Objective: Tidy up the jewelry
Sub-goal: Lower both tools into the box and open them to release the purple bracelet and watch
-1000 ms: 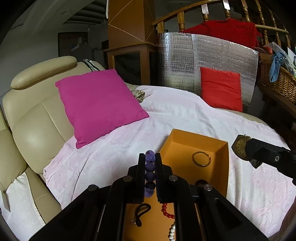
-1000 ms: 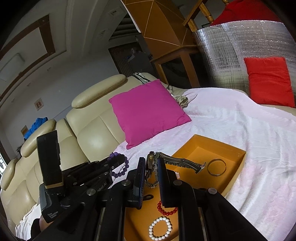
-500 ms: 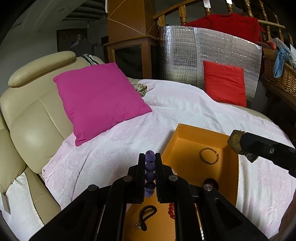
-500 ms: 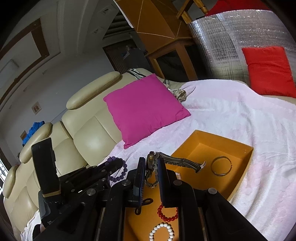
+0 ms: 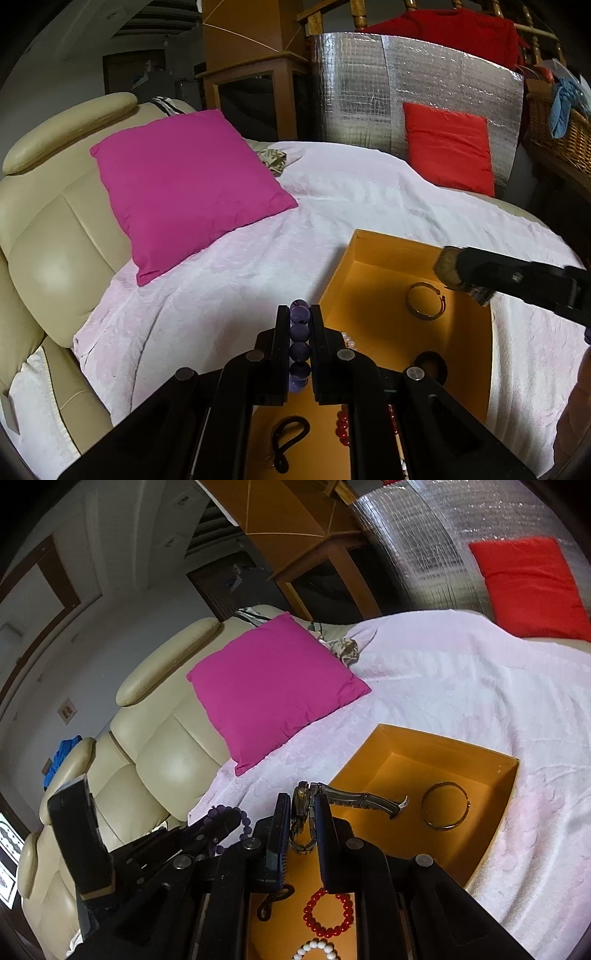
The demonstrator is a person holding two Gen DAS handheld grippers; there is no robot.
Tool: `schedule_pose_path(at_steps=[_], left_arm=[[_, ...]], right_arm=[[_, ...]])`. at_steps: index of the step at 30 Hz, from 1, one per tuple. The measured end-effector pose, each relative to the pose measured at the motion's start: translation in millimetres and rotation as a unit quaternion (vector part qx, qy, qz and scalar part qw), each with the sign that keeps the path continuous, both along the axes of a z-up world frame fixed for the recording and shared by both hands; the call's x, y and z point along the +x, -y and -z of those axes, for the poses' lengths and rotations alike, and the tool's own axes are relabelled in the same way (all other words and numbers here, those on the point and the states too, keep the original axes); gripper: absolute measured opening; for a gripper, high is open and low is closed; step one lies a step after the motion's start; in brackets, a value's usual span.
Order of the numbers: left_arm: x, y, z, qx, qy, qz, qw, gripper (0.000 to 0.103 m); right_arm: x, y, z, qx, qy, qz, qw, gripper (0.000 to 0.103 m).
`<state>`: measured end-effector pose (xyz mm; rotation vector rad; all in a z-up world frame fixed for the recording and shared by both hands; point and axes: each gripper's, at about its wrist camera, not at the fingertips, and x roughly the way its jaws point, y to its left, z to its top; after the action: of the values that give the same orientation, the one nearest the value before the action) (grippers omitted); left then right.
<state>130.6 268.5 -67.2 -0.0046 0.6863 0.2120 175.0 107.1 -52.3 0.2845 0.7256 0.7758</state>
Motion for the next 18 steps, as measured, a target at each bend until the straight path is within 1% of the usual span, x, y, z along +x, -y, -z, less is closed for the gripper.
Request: schedule_pose_path(at_steps=[5, 13, 18], left_arm=[[11.7, 6.2, 8.2, -0.005, -0.010, 0.007, 0.9999, 0.010], [35.0, 28.4, 19.5, -0.020, -0.024, 0.032, 0.9990, 0.010], [48.6, 43.4, 32.2, -0.027, -0.040, 0.046, 0.9978, 0.010]], right_arm=[[23.3, -5.0, 4.8, -0.011, -0.021, -0.002, 1.000, 0.015], [75.3, 1.9, 12.6, -0.002, -0.059, 0.008, 0.998, 0.015], [100.5, 3.8, 24.4, 0.003, -0.083, 0.010, 0.996, 0.015]])
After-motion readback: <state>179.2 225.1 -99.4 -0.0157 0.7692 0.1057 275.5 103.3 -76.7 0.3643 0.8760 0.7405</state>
